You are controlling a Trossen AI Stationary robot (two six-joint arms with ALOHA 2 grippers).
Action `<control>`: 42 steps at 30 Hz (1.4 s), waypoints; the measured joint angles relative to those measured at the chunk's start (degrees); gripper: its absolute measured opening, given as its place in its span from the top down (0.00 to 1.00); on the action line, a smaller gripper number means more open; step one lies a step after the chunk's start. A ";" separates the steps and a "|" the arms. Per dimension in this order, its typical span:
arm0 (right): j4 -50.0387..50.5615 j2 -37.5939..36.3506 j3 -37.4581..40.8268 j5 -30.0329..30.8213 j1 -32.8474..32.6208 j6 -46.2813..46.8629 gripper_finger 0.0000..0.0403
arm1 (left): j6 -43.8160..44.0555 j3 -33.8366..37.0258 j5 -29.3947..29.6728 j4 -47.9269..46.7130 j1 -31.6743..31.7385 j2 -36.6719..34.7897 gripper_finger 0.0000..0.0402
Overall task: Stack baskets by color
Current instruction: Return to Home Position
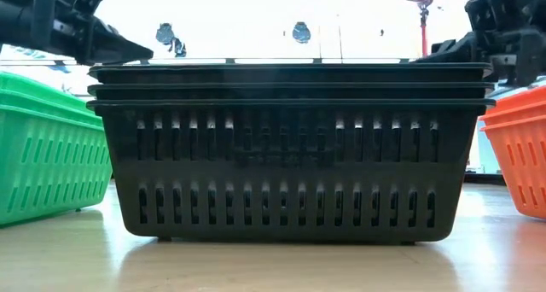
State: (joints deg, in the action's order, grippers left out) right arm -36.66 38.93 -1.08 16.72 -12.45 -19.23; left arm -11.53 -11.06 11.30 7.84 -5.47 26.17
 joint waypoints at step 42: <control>12.57 -21.58 0.22 2.69 0.00 -1.53 1.00 | 0.71 10.53 -5.36 2.27 1.79 -11.74 0.99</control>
State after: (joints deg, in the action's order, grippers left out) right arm -24.09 17.34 -0.86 19.42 -12.45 -20.76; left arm -10.82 -0.54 5.94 10.10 -3.68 14.44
